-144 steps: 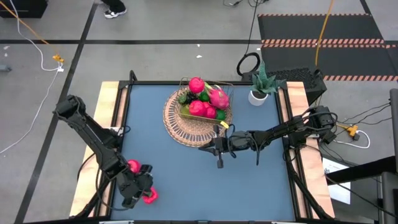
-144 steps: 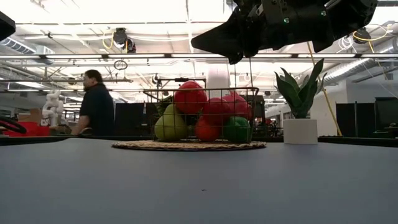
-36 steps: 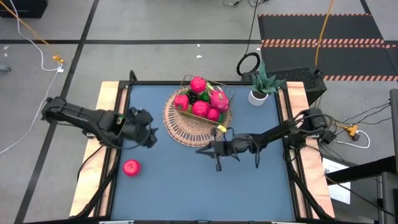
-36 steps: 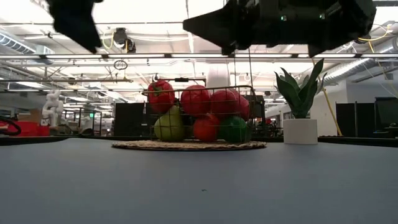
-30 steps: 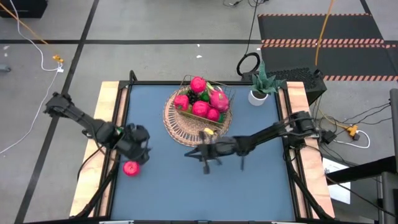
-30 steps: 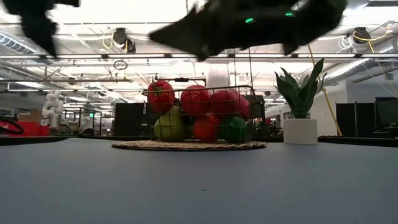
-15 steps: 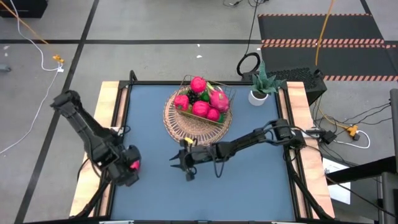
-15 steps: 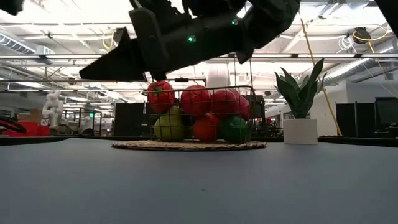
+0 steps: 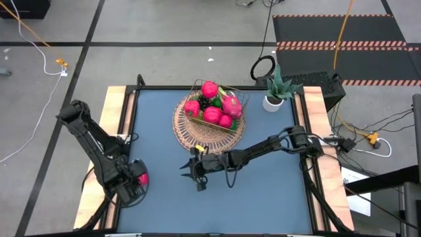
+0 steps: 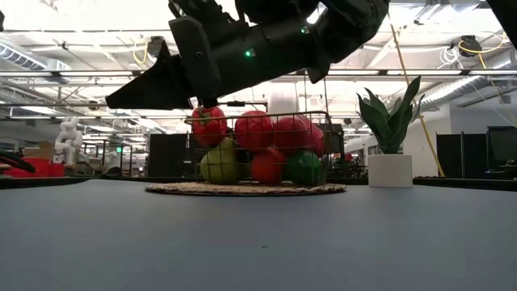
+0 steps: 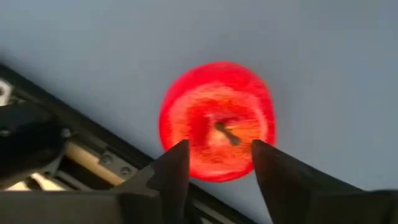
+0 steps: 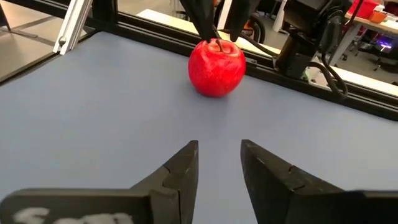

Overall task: Build produce basket
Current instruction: Put the apple into the gold wire basket

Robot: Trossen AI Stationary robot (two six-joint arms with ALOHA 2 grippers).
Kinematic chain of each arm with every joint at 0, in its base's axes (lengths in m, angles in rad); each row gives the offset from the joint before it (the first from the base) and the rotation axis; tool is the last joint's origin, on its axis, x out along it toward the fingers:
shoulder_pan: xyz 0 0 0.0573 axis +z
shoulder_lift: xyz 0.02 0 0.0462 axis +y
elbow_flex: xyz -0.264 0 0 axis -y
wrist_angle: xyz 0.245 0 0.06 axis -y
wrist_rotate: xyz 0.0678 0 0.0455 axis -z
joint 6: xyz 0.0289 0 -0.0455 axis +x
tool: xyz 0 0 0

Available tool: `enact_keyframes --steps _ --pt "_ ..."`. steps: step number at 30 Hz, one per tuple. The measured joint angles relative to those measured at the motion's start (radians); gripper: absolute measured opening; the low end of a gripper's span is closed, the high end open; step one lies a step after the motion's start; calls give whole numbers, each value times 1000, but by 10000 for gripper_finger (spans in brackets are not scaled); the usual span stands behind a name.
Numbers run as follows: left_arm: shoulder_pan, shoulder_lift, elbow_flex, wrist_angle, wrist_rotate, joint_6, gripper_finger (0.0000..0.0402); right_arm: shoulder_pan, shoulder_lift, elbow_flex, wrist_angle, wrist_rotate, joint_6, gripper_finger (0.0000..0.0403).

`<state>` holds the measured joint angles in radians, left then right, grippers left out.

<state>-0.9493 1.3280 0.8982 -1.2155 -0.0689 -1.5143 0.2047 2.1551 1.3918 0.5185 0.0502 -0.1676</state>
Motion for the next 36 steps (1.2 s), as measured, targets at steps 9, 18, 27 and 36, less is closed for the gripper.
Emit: enact_keyframes --steps 9,18,27,36 --pt "1 0 0 3 -24 -17 62 0 0 0 0 0 -10 116" --pt "1 0 0 16 -30 -17 4 0 0 0 -1 0 -10 116" --pt "0 0 0 -23 -103 -53 2 0 0 0 -8 0 -10 116" --pt "52 0 4 -47 -226 -6 1 0 0 0 -54 0 26 116"
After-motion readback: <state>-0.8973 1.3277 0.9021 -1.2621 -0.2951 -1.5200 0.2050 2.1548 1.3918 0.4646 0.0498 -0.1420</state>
